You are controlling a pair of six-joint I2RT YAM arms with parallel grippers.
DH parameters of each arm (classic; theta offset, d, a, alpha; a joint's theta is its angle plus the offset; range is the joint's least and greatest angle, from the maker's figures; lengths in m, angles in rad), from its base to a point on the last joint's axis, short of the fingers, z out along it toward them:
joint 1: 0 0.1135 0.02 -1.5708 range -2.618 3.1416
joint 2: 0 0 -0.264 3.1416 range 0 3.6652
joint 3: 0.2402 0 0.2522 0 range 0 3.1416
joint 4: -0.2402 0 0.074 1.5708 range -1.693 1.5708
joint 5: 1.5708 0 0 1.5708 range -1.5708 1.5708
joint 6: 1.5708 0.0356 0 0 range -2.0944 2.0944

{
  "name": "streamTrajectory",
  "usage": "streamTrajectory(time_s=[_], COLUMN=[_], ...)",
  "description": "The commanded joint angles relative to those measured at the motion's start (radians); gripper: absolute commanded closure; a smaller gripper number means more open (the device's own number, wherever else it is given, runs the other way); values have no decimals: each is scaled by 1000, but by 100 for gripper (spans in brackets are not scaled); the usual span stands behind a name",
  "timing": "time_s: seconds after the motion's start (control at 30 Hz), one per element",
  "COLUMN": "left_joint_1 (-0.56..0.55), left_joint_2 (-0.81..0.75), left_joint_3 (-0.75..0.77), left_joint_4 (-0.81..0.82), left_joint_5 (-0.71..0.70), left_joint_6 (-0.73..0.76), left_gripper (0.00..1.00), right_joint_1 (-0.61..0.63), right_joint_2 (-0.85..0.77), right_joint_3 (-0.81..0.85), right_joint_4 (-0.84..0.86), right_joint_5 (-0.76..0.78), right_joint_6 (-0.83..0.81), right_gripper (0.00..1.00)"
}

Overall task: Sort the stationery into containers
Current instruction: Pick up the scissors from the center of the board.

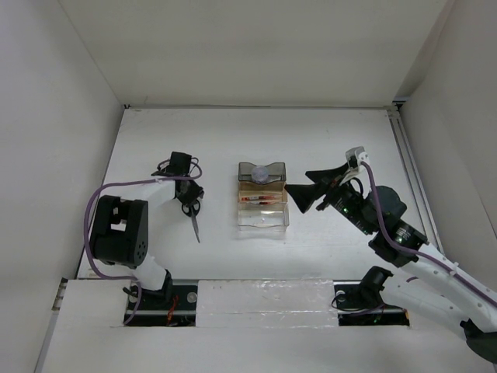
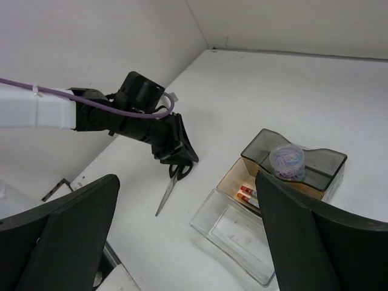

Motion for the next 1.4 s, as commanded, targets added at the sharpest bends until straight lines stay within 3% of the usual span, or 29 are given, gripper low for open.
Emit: streamTrajectory(time_s=[0.0, 0.13, 0.3, 0.47, 0.63, 0.87, 1.07, 1.17, 1.37], left_joint_1=[0, 0, 0, -10, -10, -10, -10, -10, -10], left_joint_2=[38, 15, 33, 55, -22, -304, -409, -464, -533], left_joint_3=[-12, -32, -32, -41, -50, 16, 117, 161, 258], left_joint_4=[-21, -21, -1, 19, 44, -14, -120, -120, -171], left_joint_5=[-13, -24, -24, 2, 41, 41, 57, 113, 179], left_joint_6=[9, 21, 43, 61, 70, 81, 112, 122, 122], left_gripper=[75, 75, 99, 100, 100, 100, 100, 100, 100], right_joint_1=[-13, -13, -13, -13, -13, -33, -33, -24, 57], right_joint_2=[-12, -12, -12, -12, -2, 132, 227, 316, 578], right_joint_3=[3, 3, -6, -6, -6, -6, -38, -49, 127], right_joint_4=[72, 72, 72, 72, 72, 128, 296, 452, 490], right_joint_5=[2, 2, 2, 2, -20, -163, -254, -317, -283], right_joint_6=[-4, -4, -4, -4, -4, 9, 21, 10, -42], right_gripper=[0, 0, 0, 0, 0, 1, 3, 4, 7])
